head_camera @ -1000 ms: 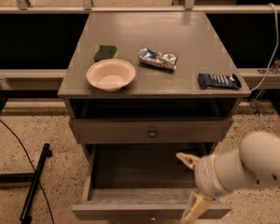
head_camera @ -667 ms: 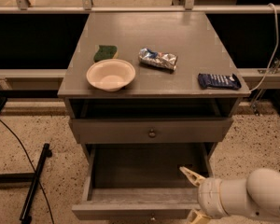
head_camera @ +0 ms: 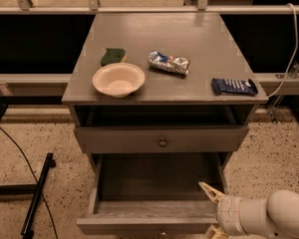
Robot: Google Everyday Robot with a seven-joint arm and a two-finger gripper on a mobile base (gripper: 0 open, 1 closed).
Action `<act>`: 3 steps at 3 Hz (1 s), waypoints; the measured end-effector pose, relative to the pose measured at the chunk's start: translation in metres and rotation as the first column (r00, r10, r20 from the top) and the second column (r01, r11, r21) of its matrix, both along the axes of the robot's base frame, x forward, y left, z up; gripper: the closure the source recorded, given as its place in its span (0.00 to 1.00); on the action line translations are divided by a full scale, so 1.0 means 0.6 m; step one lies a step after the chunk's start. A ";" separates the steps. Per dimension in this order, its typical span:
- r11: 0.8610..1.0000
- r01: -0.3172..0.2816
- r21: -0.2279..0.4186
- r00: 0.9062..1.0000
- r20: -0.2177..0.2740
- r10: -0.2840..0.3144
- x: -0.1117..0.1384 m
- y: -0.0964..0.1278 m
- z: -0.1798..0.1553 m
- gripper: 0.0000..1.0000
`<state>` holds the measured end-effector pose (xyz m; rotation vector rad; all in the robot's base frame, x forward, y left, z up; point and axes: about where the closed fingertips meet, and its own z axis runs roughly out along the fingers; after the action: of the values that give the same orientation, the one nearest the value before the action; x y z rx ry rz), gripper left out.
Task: Close middle drawer
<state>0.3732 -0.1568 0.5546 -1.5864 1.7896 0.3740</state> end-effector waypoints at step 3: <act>0.995 -0.095 -0.014 0.993 0.071 0.096 -0.017 -0.066 -0.167 0.60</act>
Offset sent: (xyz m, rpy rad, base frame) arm -0.0120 -0.0489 -0.1154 -0.0574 -0.0917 0.1184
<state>0.3632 -0.1964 0.4542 -1.6763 1.6685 0.3491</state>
